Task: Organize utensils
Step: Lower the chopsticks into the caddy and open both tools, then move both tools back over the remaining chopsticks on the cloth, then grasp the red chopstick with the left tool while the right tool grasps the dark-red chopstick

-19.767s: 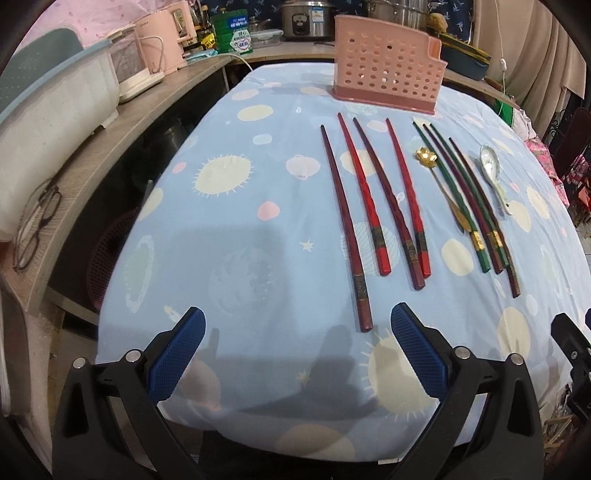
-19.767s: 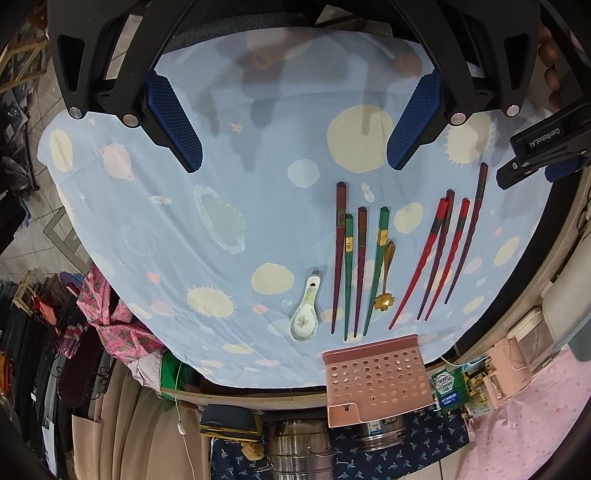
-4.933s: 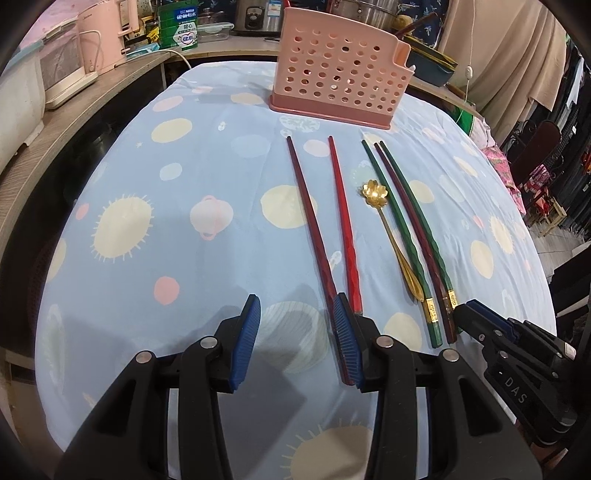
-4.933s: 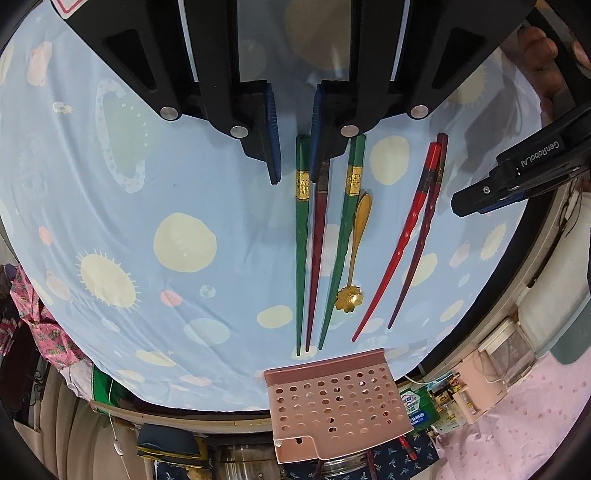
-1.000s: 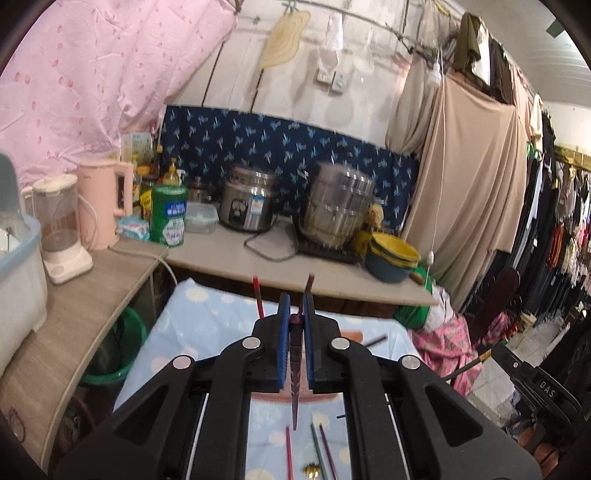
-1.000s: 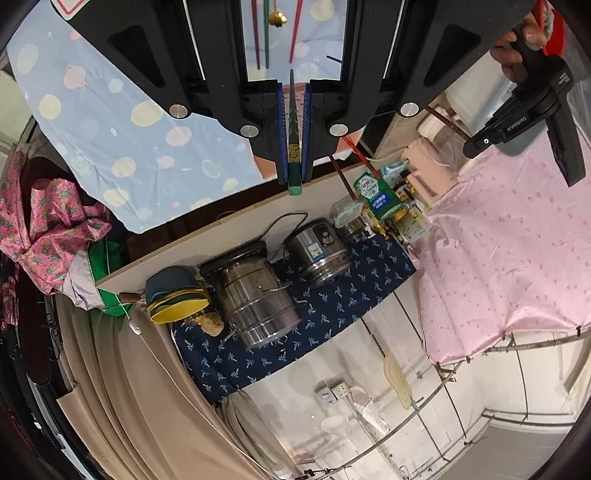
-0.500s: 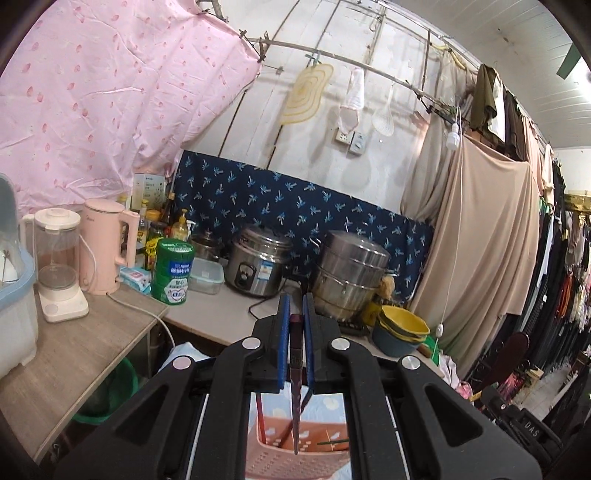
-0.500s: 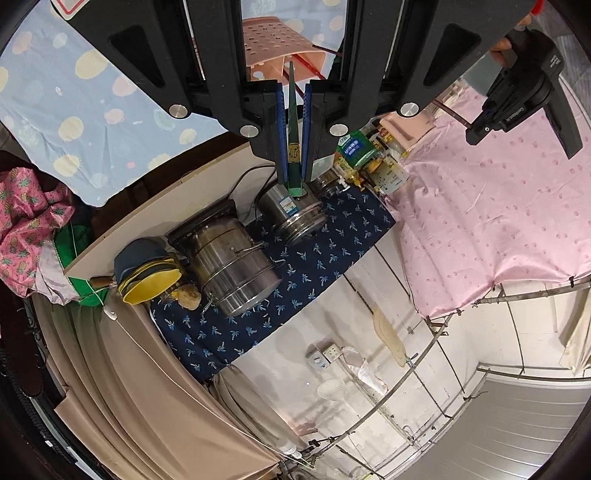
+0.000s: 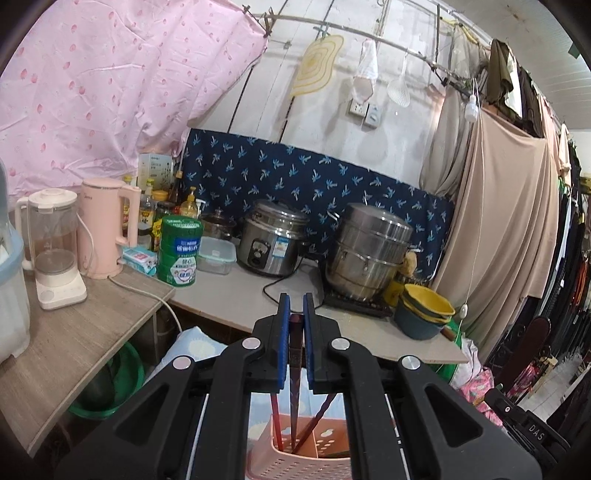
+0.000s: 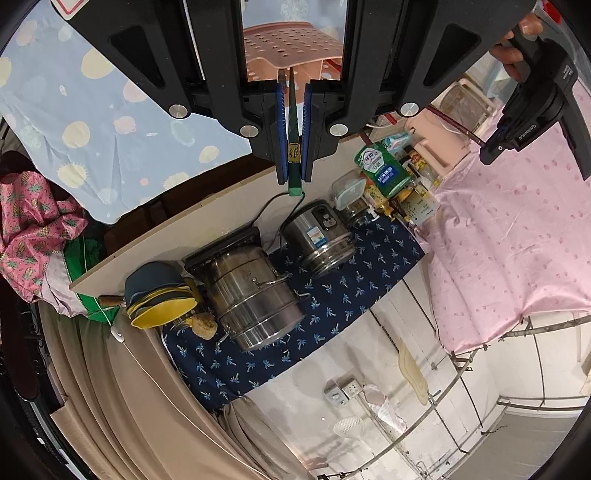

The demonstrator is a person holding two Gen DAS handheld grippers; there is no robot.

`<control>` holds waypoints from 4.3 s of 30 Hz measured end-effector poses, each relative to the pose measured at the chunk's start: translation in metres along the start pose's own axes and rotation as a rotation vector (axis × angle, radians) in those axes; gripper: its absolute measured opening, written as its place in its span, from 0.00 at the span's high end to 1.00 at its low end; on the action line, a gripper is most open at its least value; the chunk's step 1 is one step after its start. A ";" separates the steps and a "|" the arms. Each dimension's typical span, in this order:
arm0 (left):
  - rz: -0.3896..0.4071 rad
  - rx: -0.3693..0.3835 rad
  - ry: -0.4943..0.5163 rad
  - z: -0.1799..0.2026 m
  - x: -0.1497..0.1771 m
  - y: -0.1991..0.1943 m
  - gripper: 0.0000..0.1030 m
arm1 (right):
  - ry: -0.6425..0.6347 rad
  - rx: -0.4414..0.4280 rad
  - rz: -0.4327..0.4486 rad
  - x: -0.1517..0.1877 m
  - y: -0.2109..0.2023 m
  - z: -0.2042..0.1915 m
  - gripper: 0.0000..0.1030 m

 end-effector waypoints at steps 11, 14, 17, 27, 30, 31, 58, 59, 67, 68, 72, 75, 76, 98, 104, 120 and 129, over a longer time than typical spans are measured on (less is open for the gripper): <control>-0.077 -0.021 0.034 -0.002 0.028 0.016 0.93 | -0.024 0.022 -0.072 0.024 0.017 0.004 0.93; -0.092 -0.026 0.036 -0.004 0.033 0.018 0.93 | -0.031 0.027 -0.085 0.029 0.019 0.005 0.93; -0.106 -0.029 0.036 -0.006 0.037 0.020 0.93 | -0.037 0.031 -0.091 0.032 0.020 0.006 0.93; -0.143 -0.032 0.029 -0.010 0.046 0.026 0.93 | -0.046 0.045 -0.117 0.040 0.025 0.007 0.92; -0.148 -0.042 0.024 -0.012 0.048 0.025 0.88 | -0.035 0.061 -0.100 0.041 0.022 0.009 0.86; -0.155 -0.044 0.020 -0.013 0.049 0.024 0.85 | -0.028 0.062 -0.098 0.041 0.021 0.010 0.80; -0.393 -0.075 0.124 -0.022 0.159 -0.063 0.67 | -0.076 0.093 -0.282 0.138 -0.074 0.024 0.71; -0.407 -0.074 0.134 -0.022 0.167 -0.066 0.67 | -0.089 0.104 -0.294 0.146 -0.078 0.026 0.72; -0.513 -0.085 0.182 -0.024 0.217 -0.088 0.67 | -0.153 0.156 -0.414 0.202 -0.099 0.043 0.71; -0.523 -0.084 0.183 -0.024 0.221 -0.090 0.67 | -0.158 0.161 -0.430 0.209 -0.101 0.044 0.71; -0.560 -0.084 0.189 -0.024 0.239 -0.097 0.67 | -0.178 0.179 -0.475 0.231 -0.107 0.049 0.71; -0.597 -0.087 0.190 -0.026 0.255 -0.103 0.67 | -0.183 0.188 -0.502 0.245 -0.111 0.052 0.71; -0.609 -0.088 0.189 -0.027 0.260 -0.104 0.67 | -0.188 0.192 -0.509 0.249 -0.112 0.052 0.71; -0.729 -0.029 0.224 -0.017 0.310 -0.131 0.57 | -0.270 0.200 -0.583 0.287 -0.109 0.044 0.75; -0.732 -0.017 0.236 -0.013 0.313 -0.132 0.55 | -0.265 0.210 -0.591 0.290 -0.109 0.048 0.81; -0.736 -0.008 0.278 -0.006 0.321 -0.133 0.55 | -0.304 0.234 -0.585 0.293 -0.108 0.050 0.89; -0.727 -0.004 0.286 -0.006 0.323 -0.136 0.70 | -0.325 0.239 -0.580 0.294 -0.108 0.048 0.90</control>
Point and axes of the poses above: each gripper's, at about its wrist camera, not at the fingertips, and y roughly the way its jaws point, z to its right, x to its underside, the point moved 2 cm from there along y, roughly the way its jaws point, and after that the axes turned 1 degree about z, right-handed, at the moved point
